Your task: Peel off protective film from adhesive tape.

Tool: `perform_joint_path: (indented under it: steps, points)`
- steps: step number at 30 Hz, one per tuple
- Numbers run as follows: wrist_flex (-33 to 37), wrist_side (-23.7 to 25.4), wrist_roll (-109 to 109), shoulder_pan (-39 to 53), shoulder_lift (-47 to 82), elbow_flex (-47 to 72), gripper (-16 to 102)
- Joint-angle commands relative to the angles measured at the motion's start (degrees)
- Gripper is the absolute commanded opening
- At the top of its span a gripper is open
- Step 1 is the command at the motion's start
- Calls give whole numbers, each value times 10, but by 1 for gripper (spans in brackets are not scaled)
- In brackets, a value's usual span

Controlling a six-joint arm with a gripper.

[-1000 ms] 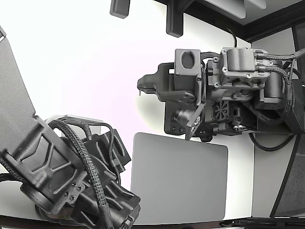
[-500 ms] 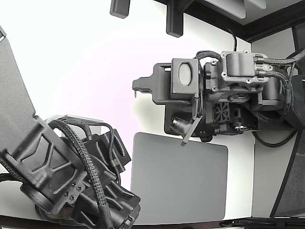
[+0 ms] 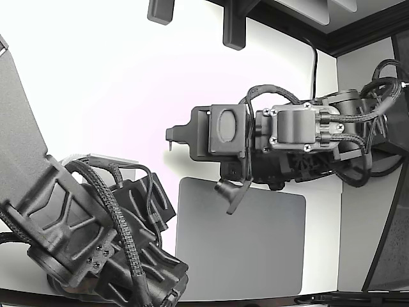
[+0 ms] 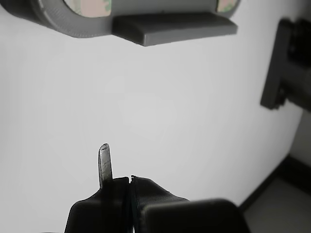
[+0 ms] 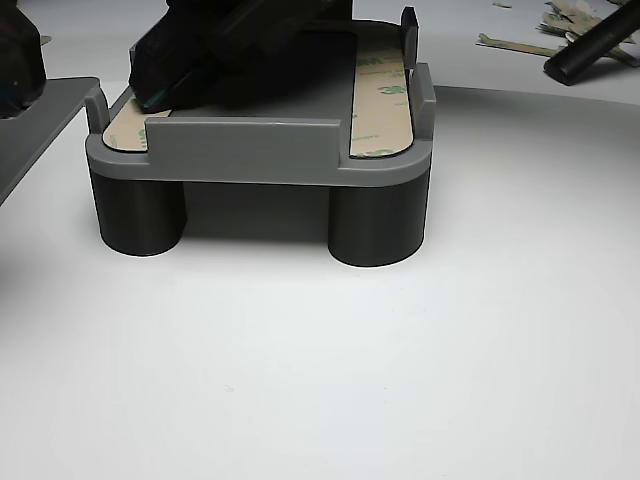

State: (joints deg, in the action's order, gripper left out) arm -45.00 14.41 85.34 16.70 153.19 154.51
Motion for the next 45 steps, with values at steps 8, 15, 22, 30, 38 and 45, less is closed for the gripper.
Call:
perform_joint_path:
  steps: [8, 15, 22, 30, 38, 45]
  points:
    - [34, 62, -81, 65, -71, -22, -11]
    - [75, 87, -94, 70, -98, -14, -11]
    - [117, 123, -119, 91, -134, -13, -11]
    - [138, 157, -150, 121, -161, -13, -11]
    - [133, 149, -170, 125, -165, -13, -11]
    - [148, 169, -186, 143, -182, -15, -11]
